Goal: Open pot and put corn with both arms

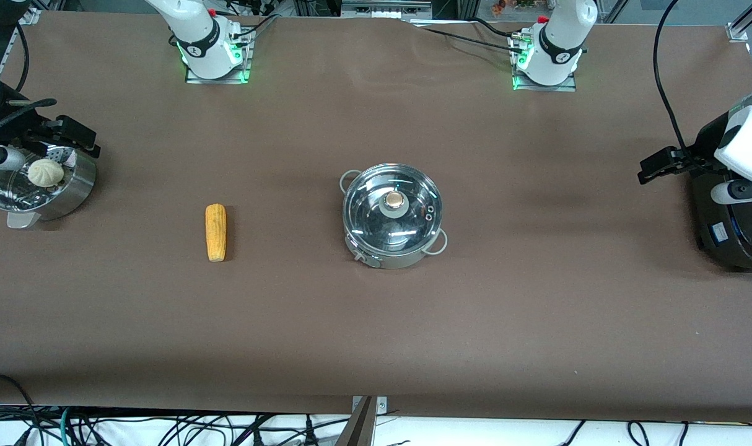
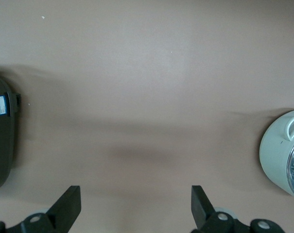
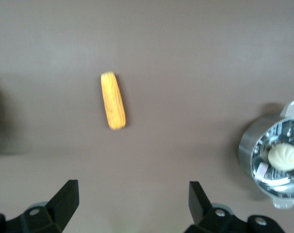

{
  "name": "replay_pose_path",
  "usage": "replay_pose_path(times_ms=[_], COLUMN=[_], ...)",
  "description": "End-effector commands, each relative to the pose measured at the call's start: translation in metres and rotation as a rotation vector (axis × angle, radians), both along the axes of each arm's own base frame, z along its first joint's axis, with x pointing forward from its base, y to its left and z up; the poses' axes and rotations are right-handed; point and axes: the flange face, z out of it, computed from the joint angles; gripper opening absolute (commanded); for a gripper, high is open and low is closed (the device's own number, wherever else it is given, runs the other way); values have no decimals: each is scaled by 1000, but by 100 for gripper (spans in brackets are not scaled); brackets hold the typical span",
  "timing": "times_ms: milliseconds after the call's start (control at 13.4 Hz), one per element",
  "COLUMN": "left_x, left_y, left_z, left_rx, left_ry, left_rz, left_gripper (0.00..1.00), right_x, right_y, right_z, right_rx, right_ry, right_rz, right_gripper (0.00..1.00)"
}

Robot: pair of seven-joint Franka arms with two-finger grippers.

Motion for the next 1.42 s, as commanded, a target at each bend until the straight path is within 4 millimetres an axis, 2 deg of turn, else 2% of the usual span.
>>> replay_pose_path(times_ms=[0, 149, 299, 373, 522, 597, 746, 896, 1045, 1119, 1194, 1343], left_x=[-2, -3, -4, -3, -3, -2, -4, -4, -3, -5, -2, 3], left_y=[-1, -1, 0, -2, -2, -3, 0, -16, -56, -85, -112, -161], left_z=[13, 21, 35, 33, 29, 17, 17, 13, 4, 3, -9, -39], left_rx=[6, 22, 22, 24, 22, 22, 17, 7, -13, -23, -35, -86], left_ry=[-22, -24, -46, -41, -32, 3, 23, 37, 57, 60, 78, 135], left_rz=[-18, -17, -18, -21, -25, -19, -20, -22, 26, 19, 17, 50], left_gripper=[100, 100, 100, 100, 100, 100, 100, 100, 100, 100, 100, 100], right_x=[-5, -2, 12, 22, 29, 30, 29, 24, 23, 25, 28, 28], right_y=[0, -3, -9, -8, -6, -6, -6, -1, 16, 19, 26, 54], right_z=[-2, -4, -11, -13, -23, -22, -28, -38, -54, -70, -89, -136], right_rx=[5, 1, -2, -13, -28, -30, -26, -30, -30, -31, -30, -23], right_ry=[45, 35, 38, 36, 58, 51, 64, 89, 105, 82, 45, -29], right_rz=[17, 1, 5, 12, 34, 31, 34, 44, 75, 82, 95, 135], right_gripper=[100, 100, 100, 100, 100, 100, 100, 100, 100, 100, 100, 100])
